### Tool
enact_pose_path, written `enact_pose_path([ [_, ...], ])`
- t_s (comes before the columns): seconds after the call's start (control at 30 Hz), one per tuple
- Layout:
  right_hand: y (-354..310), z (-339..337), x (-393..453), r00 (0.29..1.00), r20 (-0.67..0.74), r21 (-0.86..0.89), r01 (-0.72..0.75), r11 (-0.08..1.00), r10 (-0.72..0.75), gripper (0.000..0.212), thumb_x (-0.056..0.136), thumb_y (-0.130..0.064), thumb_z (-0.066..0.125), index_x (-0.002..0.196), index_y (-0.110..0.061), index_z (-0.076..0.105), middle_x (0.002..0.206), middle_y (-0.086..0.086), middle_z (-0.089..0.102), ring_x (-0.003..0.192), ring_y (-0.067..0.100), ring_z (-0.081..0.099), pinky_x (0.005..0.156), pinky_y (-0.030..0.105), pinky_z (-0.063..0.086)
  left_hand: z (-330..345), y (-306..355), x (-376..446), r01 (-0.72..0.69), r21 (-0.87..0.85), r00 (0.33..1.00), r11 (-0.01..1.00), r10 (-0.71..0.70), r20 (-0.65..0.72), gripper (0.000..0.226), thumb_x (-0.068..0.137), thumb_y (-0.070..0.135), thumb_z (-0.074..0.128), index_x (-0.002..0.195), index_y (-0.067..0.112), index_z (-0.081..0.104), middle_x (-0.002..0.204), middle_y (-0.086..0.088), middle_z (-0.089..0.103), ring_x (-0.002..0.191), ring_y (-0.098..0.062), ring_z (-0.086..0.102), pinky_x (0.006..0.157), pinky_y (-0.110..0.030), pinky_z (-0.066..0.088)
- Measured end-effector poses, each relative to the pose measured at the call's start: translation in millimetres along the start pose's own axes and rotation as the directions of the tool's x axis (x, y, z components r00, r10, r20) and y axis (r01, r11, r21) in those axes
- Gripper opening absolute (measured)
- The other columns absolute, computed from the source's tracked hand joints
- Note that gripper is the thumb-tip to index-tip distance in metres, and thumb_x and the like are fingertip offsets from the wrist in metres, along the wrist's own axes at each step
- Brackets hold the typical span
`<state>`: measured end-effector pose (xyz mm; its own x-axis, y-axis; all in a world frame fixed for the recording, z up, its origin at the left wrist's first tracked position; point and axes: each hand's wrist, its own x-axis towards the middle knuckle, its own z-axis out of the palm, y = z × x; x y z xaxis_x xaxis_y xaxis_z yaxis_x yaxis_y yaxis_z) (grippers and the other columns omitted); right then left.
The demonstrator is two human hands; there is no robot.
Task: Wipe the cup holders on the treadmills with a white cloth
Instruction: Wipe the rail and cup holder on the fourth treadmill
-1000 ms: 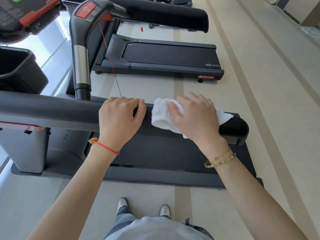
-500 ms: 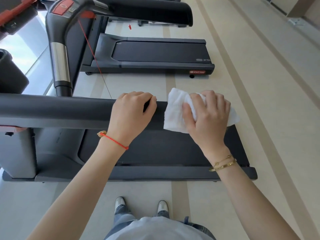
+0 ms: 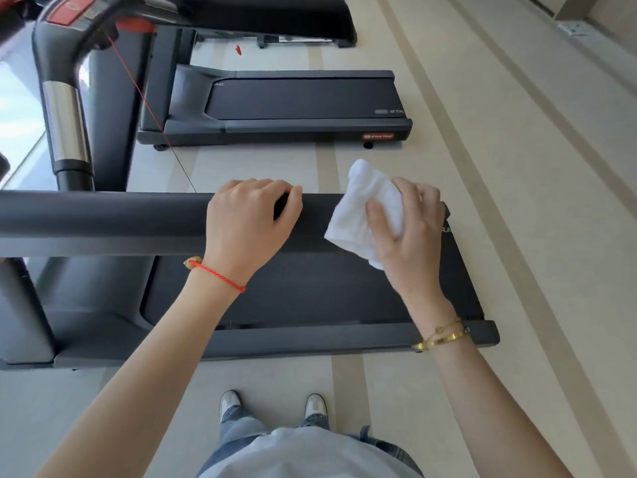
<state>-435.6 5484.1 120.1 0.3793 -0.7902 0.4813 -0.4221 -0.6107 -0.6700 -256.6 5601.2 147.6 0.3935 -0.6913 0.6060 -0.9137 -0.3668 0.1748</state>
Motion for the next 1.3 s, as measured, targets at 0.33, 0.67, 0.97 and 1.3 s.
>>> enact_pose_path([
  [0.33,7,-13,49,0.866,0.444,0.238,-0.362,0.901,0.230,0.039,0.090,-0.049,0.054,0.084,-0.010,0.058,0.078,-0.004,0.055,0.073,0.012,0.050,0.069,0.030,0.038,3,0,1,-0.027,0.097,0.998,0.995,0.032,-0.052,0.044,0.101,0.029,0.041,0.061,0.014,0.052,0.051,0.002,0.042,0.049,-0.020,0.034,0.060,-0.028,0.021],
  [0.67,-3,-10,8,0.986,0.164,-0.112,0.057,0.992,-0.038,0.040,0.095,-0.053,0.043,0.123,-0.026,0.053,0.115,0.000,0.044,0.102,0.021,0.042,0.090,0.039,0.042,6,-2,0,-0.054,0.085,0.996,0.995,0.060,-0.066,0.045,0.102,0.027,0.038,0.066,0.014,0.060,0.051,0.002,0.045,0.049,-0.022,0.038,0.059,-0.028,0.024],
  [0.97,-18,-8,72,0.791,0.602,0.033,-0.163,0.986,0.110,0.042,0.090,-0.050,0.057,0.064,-0.019,0.044,0.067,-0.006,0.046,0.065,0.013,0.044,0.064,0.032,0.031,9,-4,0,-0.061,0.080,0.994,0.995,0.068,-0.086,0.046,0.103,0.028,0.036,0.065,0.014,0.059,0.051,0.002,0.043,0.048,-0.021,0.037,0.059,-0.028,0.026],
  [1.3,-9,-8,13,0.983,0.169,-0.043,-0.065,0.997,0.071,0.034,0.094,-0.053,0.044,0.113,-0.028,0.056,0.111,-0.002,0.046,0.101,0.019,0.044,0.089,0.039,0.045,10,-2,-1,-0.060,0.080,0.992,0.995,0.068,-0.107,0.048,0.103,0.028,0.034,0.065,0.014,0.059,0.051,0.002,0.045,0.049,-0.021,0.039,0.060,-0.027,0.027],
])
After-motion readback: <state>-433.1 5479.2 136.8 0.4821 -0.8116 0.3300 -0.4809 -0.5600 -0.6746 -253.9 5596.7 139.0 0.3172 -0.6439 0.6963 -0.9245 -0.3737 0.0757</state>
